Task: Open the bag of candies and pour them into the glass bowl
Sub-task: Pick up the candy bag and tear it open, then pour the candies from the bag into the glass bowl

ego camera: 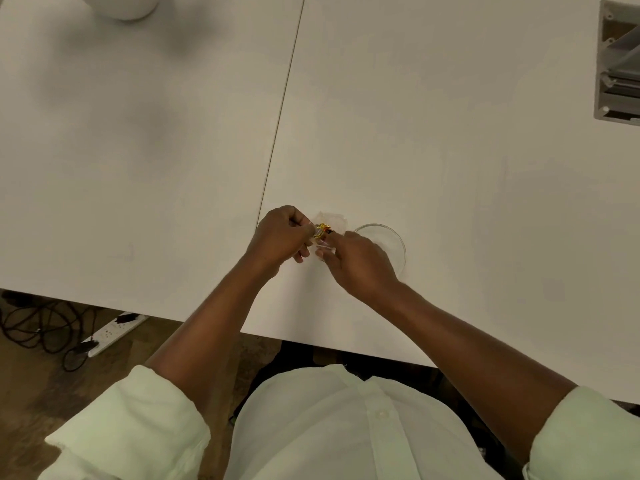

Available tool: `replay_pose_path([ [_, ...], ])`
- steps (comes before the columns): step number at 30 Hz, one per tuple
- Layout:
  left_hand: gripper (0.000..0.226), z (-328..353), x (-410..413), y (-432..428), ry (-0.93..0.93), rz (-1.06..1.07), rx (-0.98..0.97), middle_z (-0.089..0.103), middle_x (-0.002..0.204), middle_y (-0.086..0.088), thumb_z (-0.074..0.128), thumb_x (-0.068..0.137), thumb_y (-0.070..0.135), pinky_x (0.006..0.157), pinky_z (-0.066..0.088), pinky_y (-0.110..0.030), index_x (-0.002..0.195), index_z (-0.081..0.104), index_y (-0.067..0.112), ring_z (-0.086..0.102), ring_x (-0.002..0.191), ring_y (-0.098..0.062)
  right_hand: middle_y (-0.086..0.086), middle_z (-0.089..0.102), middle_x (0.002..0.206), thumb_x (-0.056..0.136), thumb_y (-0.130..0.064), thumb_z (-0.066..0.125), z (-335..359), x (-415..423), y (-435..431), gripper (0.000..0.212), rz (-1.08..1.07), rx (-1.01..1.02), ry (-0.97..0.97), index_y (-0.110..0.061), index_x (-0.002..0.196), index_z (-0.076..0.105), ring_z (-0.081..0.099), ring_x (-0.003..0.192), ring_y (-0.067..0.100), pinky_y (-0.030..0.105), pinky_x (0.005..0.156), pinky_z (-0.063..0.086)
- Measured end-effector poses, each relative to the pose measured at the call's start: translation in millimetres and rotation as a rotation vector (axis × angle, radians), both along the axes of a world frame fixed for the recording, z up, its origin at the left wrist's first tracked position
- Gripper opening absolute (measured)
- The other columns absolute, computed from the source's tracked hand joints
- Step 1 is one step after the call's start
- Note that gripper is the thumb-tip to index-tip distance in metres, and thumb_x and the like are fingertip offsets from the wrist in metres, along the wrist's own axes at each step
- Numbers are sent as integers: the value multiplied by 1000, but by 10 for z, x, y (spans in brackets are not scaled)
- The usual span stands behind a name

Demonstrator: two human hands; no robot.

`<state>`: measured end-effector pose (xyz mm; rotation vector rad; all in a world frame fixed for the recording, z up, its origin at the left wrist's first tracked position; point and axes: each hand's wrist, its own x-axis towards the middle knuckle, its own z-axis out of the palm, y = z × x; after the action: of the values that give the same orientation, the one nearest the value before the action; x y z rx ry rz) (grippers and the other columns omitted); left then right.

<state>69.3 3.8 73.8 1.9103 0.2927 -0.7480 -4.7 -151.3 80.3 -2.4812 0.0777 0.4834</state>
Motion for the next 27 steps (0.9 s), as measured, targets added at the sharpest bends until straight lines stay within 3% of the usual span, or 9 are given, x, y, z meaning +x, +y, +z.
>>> replay_pose_path([
  [3,37,-17,44,58,26,21,-75,73,66,-2,71,88,40,49,54,-27,92,67,3,65,54,-15,2,58,84,101,-27,52,41,-13,-26,23,-60,48,-52,-12,102,69,59,78,26,34,66,43],
  [6,49,-125,35,88,56,99,-43,73,81,-2,63,89,56,62,55,-31,99,70,9,67,69,-15,2,61,75,102,-28,54,96,-37,-70,33,-141,101,-51,-6,78,61,56,72,23,36,65,43],
  [9,44,-274,-65,52,174,64,-28,71,98,-8,54,99,49,75,52,-39,107,69,8,65,83,-23,8,73,82,103,-28,55,174,-73,-112,34,-227,171,-12,-4,85,70,67,75,25,39,72,52],
  [12,35,-329,-230,-6,371,84,-204,70,86,-10,51,103,37,70,50,-39,103,68,6,64,75,-26,-1,76,76,102,-29,57,236,-103,-135,31,-357,348,61,-9,89,75,71,68,12,28,62,55],
  [15,26,-358,-378,-8,470,192,-336,67,76,-12,54,101,23,63,50,-38,97,69,2,62,67,-25,-11,71,65,101,-31,59,243,-160,-176,30,-479,524,145,-14,84,77,64,55,0,15,52,47],
  [21,15,-354,-509,28,509,238,-381,59,72,-15,51,98,1,48,49,-29,92,64,-3,56,54,-20,-4,70,66,100,-32,59,128,-298,-376,32,-678,639,249,-15,81,77,60,55,7,24,53,49],
  [27,15,-283,-529,-50,473,163,-286,61,65,-10,52,102,7,44,47,-27,92,63,2,54,48,-17,0,68,67,102,-31,57,-23,-387,-546,32,-807,661,301,-13,82,74,57,53,11,26,51,46],
])
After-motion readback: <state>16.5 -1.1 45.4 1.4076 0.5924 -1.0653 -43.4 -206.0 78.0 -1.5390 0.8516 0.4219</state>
